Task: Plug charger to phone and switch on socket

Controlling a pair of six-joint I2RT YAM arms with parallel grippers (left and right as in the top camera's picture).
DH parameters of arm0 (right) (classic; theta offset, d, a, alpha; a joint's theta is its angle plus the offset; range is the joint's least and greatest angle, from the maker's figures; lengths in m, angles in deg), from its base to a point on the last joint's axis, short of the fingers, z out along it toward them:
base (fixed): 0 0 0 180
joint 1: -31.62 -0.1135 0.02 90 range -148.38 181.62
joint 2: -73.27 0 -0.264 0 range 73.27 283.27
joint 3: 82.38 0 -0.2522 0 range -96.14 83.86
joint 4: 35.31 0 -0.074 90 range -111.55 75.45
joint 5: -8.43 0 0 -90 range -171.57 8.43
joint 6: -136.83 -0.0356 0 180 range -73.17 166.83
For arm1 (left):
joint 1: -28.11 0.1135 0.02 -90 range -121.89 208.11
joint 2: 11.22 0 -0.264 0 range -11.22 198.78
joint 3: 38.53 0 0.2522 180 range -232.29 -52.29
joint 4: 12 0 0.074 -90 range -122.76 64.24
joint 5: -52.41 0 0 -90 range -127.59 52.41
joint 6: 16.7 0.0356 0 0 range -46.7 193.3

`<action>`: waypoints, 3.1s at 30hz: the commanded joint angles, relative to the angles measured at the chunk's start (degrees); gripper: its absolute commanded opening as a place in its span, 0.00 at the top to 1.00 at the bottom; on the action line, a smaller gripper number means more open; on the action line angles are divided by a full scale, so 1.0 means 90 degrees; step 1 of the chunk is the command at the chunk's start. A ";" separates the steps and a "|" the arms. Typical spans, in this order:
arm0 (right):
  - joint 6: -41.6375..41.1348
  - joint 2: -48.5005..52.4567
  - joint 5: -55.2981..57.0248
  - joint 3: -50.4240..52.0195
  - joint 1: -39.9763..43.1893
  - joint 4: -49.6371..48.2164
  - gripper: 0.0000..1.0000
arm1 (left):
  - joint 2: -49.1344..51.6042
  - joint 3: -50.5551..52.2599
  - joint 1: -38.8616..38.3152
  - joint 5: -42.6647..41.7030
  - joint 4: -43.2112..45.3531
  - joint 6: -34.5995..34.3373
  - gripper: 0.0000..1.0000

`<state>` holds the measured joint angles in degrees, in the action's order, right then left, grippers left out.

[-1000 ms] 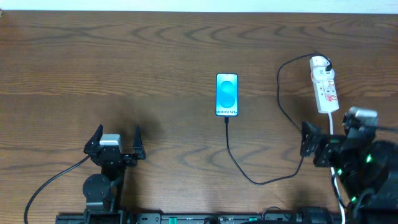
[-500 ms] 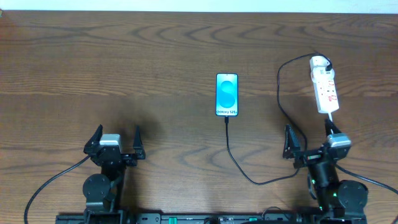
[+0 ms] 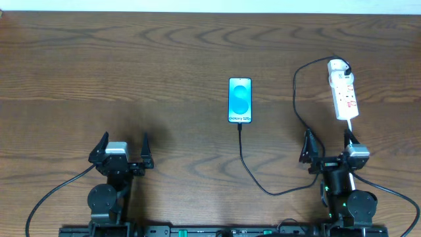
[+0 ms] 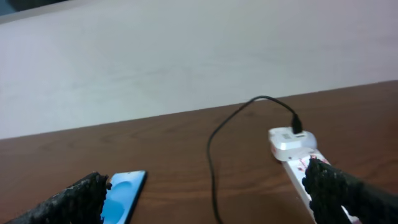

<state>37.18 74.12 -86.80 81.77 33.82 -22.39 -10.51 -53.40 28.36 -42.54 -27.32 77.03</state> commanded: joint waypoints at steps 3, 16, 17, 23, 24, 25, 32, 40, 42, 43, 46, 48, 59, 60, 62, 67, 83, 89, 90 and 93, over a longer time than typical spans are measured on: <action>-0.0029 -0.0063 0.0544 0.0199 -0.0090 0.0119 0.01 | -0.0010 0.0097 -0.0019 -0.0063 -0.0228 0.0085 0.02; 0.0857 -0.0063 0.0733 0.0199 -0.0090 0.0566 0.01 | -0.0010 0.0097 -0.0019 -0.0063 -0.0228 0.0085 0.01; 0.0911 -0.0063 0.0733 0.0199 -0.0090 0.0566 0.01 | -0.0010 0.0097 -0.0019 -0.0066 -0.0228 0.0085 0.02; 0.1413 -0.0063 0.0697 0.0199 -0.0090 0.0573 0.01 | -0.0010 0.0097 -0.0019 -0.0066 -0.0228 0.0085 0.01; 0.1489 -0.0063 0.0685 0.0199 -0.0090 0.0573 0.01 | -0.0010 0.0097 -0.0019 -0.0063 -0.0228 0.0085 0.01; 0.1513 -0.0063 0.0687 0.0199 -0.0090 0.0576 0.01 | -0.0010 0.0097 -0.0019 -0.0063 -0.0228 0.0085 0.02; 0.1362 -0.0063 0.0661 0.0199 -0.0090 0.0576 0.01 | -0.0010 0.0097 -0.0019 -0.0063 -0.0228 0.0085 0.02; 0.1365 -0.0063 0.0641 0.0202 -0.0090 0.0568 0.01 | -0.0010 0.0097 -0.0019 -0.0063 -0.0228 0.0085 0.02; 0.1365 -0.0063 0.0641 0.0202 -0.0090 0.0566 0.01 | -0.0010 0.0097 -0.0019 -0.0063 -0.0228 0.0083 0.01; 0.1365 -0.0063 0.0641 0.0202 -0.0090 0.0566 0.01 | -0.0010 0.0097 -0.0019 -0.0063 -0.0228 0.0085 0.01; 0.1365 -0.0063 0.0641 0.0199 -0.0090 0.0566 0.01 | -0.0010 0.0097 -0.0019 -0.0063 -0.0228 0.0083 0.02; 0.1365 -0.0063 0.0641 0.0199 -0.0087 0.0568 0.01 | -0.0010 0.0097 -0.0019 -0.0063 -0.0228 0.0085 0.02; 0.1365 -0.0058 0.0641 0.0199 -0.0087 0.0568 0.01 | -0.0010 0.0097 -0.0019 -0.0063 -0.0228 0.0085 0.02; 0.1365 -0.0058 0.0641 0.0199 -0.0087 0.0568 0.01 | -0.0010 0.0097 -0.0019 -0.0063 -0.0228 0.0085 0.02; 0.1365 -0.0058 0.0641 0.0199 -0.0087 0.0568 0.01 | -0.0010 0.0097 -0.0019 -0.0063 -0.0228 0.0085 0.02; 0.1365 -0.0058 0.0641 0.0199 -0.0087 0.0568 0.01 | -0.0010 0.0097 -0.0019 -0.0063 -0.0228 0.0085 0.02; 0.1365 -0.0058 0.0641 0.0199 -0.0087 0.0568 0.01 | -0.0010 0.0097 -0.0019 -0.0066 -0.0228 0.0085 0.01; 0.1365 -0.0058 0.0641 0.0199 -0.0087 0.0568 0.01 | -0.0010 0.0097 -0.0019 -0.0063 -0.0228 0.0085 0.01; 0.1365 -0.0058 0.0641 0.0199 -0.0087 0.0568 0.01 | -0.0010 0.0097 -0.0019 -0.0063 -0.0228 0.0085 0.02; 0.1365 -0.0058 0.0641 0.0199 -0.0087 0.0568 0.01 | -0.0010 0.0097 -0.0019 -0.0066 -0.0228 0.0085 0.02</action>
<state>48.98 73.96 -81.14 83.46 33.60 -17.52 -10.51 -53.40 28.36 -42.54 -27.32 77.03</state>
